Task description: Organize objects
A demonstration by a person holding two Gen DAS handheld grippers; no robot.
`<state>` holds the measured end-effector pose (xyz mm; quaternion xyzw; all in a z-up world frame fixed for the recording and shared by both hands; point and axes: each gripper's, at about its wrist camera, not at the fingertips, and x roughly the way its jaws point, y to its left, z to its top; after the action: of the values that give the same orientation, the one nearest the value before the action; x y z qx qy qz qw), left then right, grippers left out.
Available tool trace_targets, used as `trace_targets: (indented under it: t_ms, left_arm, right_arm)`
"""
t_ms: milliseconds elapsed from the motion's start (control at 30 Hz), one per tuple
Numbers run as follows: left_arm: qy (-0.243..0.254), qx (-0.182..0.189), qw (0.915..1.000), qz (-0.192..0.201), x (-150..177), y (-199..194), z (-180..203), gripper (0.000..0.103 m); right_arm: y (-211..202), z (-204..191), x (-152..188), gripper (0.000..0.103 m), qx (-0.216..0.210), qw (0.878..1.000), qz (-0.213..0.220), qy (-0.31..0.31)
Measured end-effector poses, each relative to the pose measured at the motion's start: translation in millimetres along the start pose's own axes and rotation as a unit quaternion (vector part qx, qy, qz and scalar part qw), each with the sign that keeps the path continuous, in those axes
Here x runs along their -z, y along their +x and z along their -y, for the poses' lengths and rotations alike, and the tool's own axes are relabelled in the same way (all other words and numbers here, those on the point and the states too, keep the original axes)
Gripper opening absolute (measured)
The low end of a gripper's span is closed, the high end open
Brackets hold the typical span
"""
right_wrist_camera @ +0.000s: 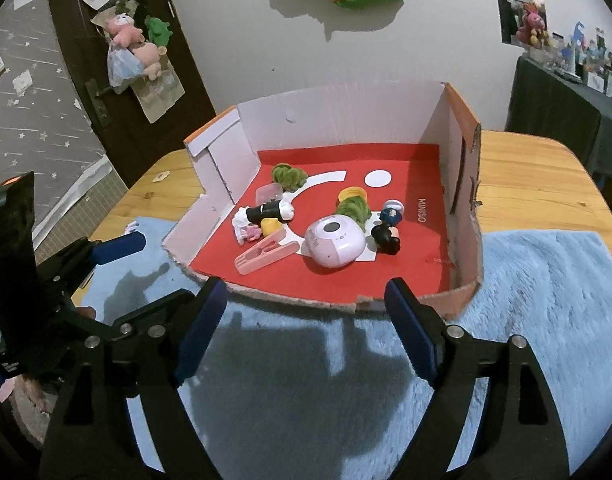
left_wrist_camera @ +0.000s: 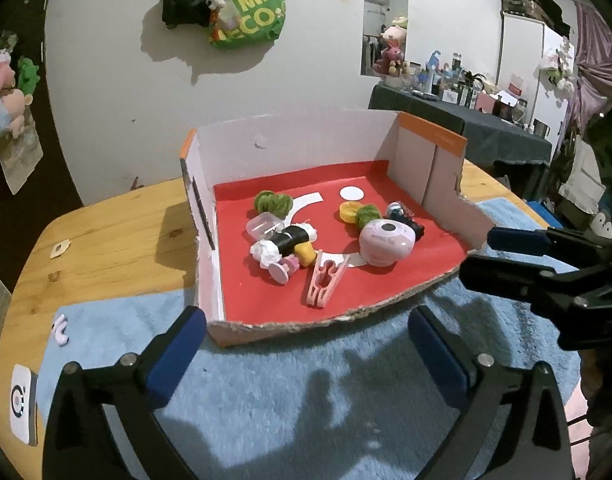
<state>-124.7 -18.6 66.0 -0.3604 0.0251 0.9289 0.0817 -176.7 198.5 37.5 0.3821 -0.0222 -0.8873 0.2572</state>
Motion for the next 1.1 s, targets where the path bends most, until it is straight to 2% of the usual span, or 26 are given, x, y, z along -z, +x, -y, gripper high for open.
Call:
trace_targets:
  t_ms: [200,433,867,1100]
  left_arm:
    - [-0.012,-0.004,0.9999,-0.009,11.4,-4.0,-1.5,0.103]
    - [-0.026,-0.02,0.9993,-0.018,31.3,-4.9,-1.8,0.103]
    - [-0.058,-0.042,0.9963,-0.047,73.6,-2.4,3.5,0.103]
    - [-0.065,-0.057,0.9951,-0.047,88.9,-0.1,5.2,0.103]
  right_arm:
    - [-10.9,-0.1,8.8,0.082,0.002,1.0,0.007,0.009]
    - [-16.6,-2.2,27.6,0.082,0.024,1.0,0.014,0.008]
    - [-8.3,-5.9,79.3,0.082,0.035,0.999,-0.016,0.018]
    - [-4.8,-5.5,92.7,0.082,0.039,0.999,-0.02,0.021]
